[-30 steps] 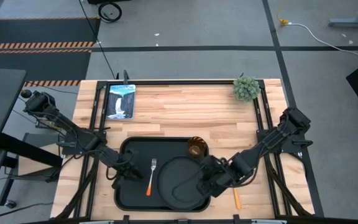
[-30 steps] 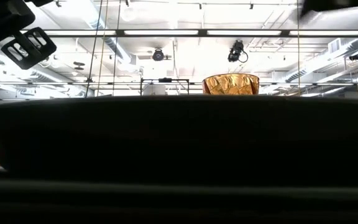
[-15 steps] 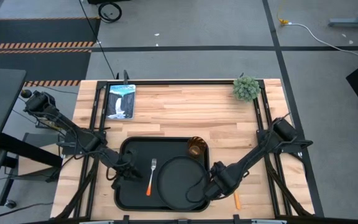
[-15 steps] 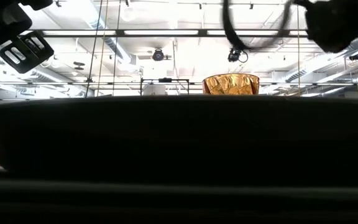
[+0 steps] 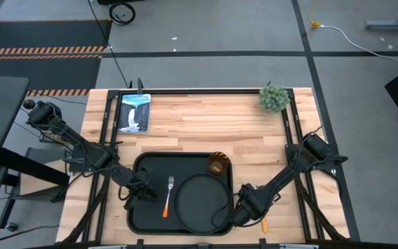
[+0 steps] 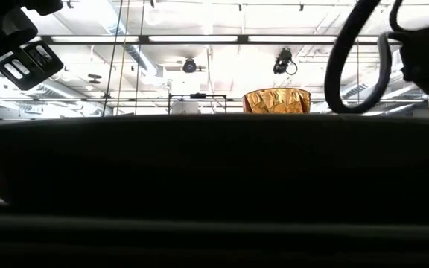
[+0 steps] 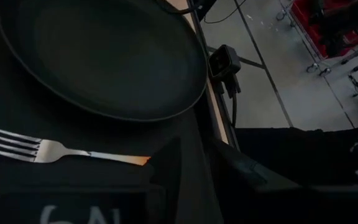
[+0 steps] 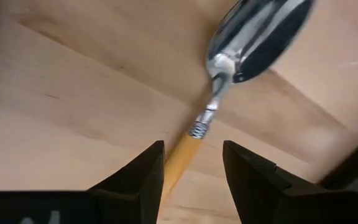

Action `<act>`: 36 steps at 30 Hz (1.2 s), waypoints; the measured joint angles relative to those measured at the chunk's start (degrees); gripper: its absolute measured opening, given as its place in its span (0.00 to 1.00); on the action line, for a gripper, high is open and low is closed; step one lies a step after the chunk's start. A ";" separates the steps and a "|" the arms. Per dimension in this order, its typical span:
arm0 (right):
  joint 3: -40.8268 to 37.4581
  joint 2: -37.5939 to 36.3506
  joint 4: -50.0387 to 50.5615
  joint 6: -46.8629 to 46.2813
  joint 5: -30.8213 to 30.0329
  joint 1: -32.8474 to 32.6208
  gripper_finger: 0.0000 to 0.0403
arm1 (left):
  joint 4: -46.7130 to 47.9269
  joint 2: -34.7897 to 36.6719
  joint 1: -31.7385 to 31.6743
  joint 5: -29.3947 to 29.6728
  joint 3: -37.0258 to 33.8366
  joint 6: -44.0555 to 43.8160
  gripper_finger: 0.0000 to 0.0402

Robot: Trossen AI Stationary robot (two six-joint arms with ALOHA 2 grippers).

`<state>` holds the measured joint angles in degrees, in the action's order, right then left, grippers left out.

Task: Pick and place plate/cup/fork/spoon on tray
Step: Put the yellow spoon to the left of the orange fork on the black tray

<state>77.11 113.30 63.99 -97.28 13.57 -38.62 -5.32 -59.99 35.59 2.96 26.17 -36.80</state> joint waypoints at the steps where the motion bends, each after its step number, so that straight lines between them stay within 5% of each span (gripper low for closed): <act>1: -0.64 -0.02 -1.11 -0.27 0.19 -0.12 0.42 | 0.22 0.00 0.00 0.00 0.00 0.00 0.23; 19: -9.07 -2.68 -11.92 -2.20 0.79 -0.35 0.38 | 1.57 0.00 0.00 0.00 0.00 0.00 0.23; 36: -8.92 -3.76 -9.93 -3.23 -0.49 -0.32 0.01 | 1.75 0.00 0.00 0.00 0.00 0.01 0.23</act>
<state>68.18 109.54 54.07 -100.51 13.08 -38.94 -3.57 -59.99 35.59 2.96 26.17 -36.78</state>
